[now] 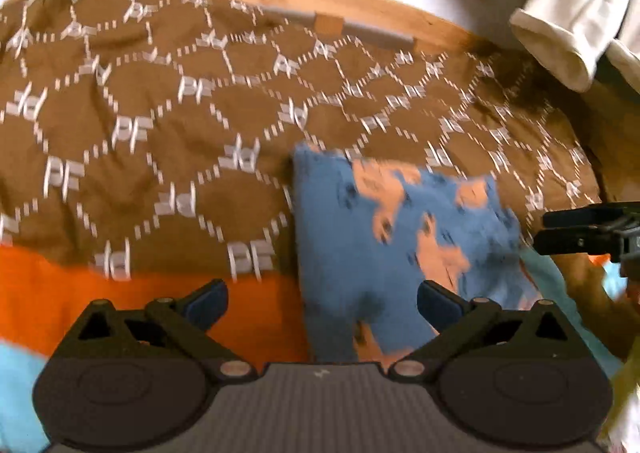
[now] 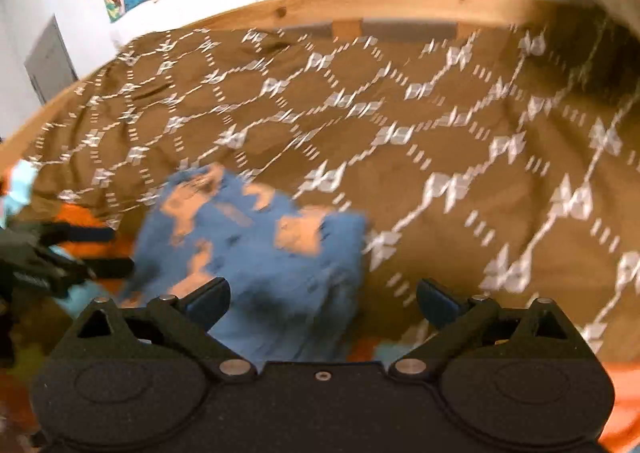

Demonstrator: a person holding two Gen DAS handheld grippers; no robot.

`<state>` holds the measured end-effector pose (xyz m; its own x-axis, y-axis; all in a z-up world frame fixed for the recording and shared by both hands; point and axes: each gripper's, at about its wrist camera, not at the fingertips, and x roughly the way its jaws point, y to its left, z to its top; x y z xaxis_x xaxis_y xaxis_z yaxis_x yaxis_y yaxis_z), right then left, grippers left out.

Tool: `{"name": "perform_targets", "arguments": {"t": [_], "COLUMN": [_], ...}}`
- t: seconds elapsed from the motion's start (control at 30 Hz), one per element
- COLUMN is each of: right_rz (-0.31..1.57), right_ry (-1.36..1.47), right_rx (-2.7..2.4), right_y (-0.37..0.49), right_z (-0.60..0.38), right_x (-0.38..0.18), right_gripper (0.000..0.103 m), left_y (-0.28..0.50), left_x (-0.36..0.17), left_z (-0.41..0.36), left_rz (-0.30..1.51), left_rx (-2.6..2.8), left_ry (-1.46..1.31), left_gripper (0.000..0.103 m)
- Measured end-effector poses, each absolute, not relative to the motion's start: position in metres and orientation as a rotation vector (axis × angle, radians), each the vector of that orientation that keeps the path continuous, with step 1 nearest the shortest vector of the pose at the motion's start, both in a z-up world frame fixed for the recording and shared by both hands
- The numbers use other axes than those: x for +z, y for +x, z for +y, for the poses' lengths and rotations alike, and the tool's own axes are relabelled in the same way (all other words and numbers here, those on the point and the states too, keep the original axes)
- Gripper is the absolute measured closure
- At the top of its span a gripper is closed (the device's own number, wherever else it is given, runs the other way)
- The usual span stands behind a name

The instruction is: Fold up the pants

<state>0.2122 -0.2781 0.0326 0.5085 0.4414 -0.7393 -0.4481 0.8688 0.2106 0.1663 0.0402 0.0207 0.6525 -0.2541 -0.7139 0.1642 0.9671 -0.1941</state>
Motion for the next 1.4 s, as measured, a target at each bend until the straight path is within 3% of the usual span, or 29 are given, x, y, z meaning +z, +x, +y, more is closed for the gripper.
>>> {"name": "perform_targets", "arguments": {"t": [0.3, 0.9, 1.4], "right_rz": [1.022, 0.969, 0.994], "right_ry": [-0.135, -0.008, 0.011], "right_rx": [0.481, 0.543, 0.688], "right_y": [0.183, 0.217, 0.278], "right_z": [-0.276, -0.293, -0.274], "right_x": [-0.009, 0.019, 0.007], "right_gripper": [0.004, 0.001, 0.002], "left_y": [0.146, 0.143, 0.164], "left_x": [-0.006, -0.004, -0.003], "left_z": [0.029, 0.027, 0.052], "left_rz": [0.885, 0.894, 0.886], "left_rx": [-0.191, -0.184, -0.340], "left_ry": [0.012, 0.030, -0.196], "left_gripper": [0.000, 0.000, 0.000]}}
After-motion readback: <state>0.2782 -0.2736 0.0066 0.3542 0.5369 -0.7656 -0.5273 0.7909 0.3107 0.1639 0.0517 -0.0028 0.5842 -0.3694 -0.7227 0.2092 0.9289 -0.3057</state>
